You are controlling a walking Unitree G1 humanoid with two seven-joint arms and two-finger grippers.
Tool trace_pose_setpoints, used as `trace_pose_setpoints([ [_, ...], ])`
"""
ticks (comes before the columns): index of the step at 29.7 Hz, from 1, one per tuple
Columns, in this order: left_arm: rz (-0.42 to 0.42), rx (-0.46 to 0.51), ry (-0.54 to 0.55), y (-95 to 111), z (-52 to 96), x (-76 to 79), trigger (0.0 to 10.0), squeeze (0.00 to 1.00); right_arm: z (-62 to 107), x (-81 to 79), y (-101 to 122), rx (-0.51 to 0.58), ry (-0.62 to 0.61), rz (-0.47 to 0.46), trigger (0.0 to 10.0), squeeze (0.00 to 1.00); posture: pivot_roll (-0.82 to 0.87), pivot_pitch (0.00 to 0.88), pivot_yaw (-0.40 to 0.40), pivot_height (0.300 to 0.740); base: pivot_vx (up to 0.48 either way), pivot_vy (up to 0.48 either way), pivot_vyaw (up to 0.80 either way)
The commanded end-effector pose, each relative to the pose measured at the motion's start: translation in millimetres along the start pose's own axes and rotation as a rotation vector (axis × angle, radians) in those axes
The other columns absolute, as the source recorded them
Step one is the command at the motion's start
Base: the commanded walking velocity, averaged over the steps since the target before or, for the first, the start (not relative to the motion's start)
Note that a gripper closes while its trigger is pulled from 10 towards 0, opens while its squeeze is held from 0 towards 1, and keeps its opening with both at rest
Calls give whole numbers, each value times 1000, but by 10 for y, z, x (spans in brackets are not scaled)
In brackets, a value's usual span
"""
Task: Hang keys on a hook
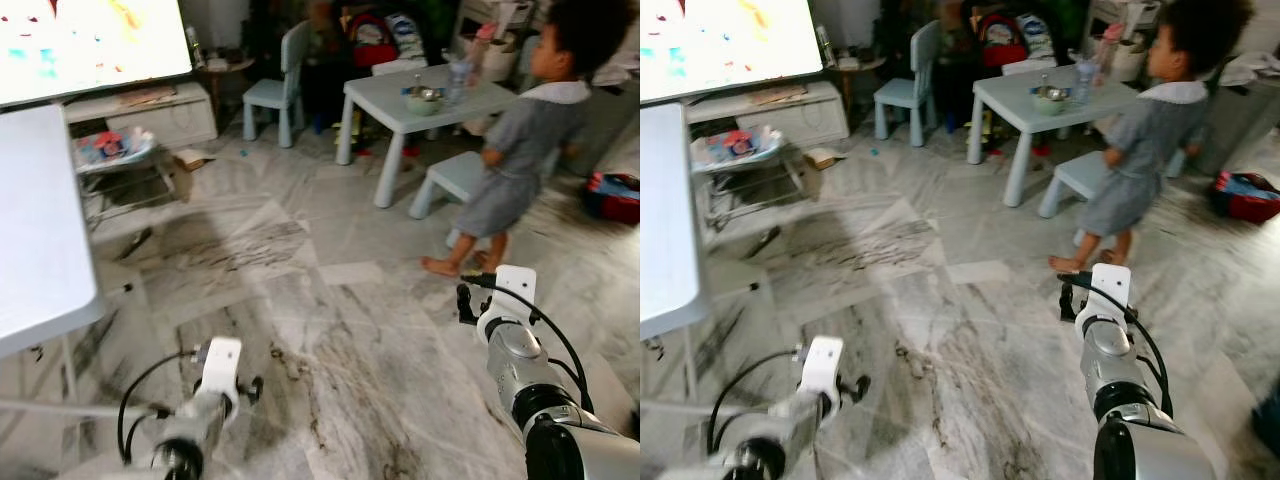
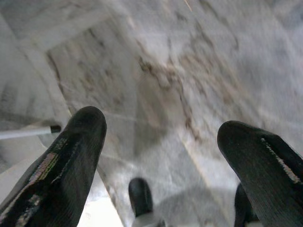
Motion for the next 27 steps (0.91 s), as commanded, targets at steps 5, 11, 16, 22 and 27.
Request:
trace_pose_setpoints([
  [5, -51, 147, 29, 696, -12, -146, 10000, 0, 75, -29, -314, -103, 32, 46, 10000, 0, 26, 0, -44, 740, 0, 0, 0],
  [11, -73, 74, 42, 421, -7, -210, 10000, 0, 265, 27, -845, -296, 57, -51, 10000, 0, 34, 0, -47, 740, 0, 0, 0],
  [16, -60, -30, 12, 79, 7, -174, 10000, 0, 432, 57, -1187, -419, 29, -101, 10000, 0, 41, 0, -46, 740, 0, 0, 0],
  [22, -70, -101, -32, -211, 24, 6, 10000, 0, 613, 85, -1490, -554, 31, -41, 10000, 0, 42, 0, -48, 740, 0, 0, 0],
  [27, -82, -143, -35, -363, 43, 75, 10000, 0, 706, 92, -1620, -604, 43, -54, 10000, 0, 53, 0, -55, 740, 0, 0, 0],
])
Point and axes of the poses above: a point about 5 cm out from each wrist's last joint towards the gripper, its own z axis pointing back from the gripper into the wrist, its own y axis along the axis of the wrist's last joint, x = y × z, the point moved 4 cm from there along -z, pointing out of the wrist towards the gripper, and after that the axes turned 8 degrees about -z, right-handed, at the moved point
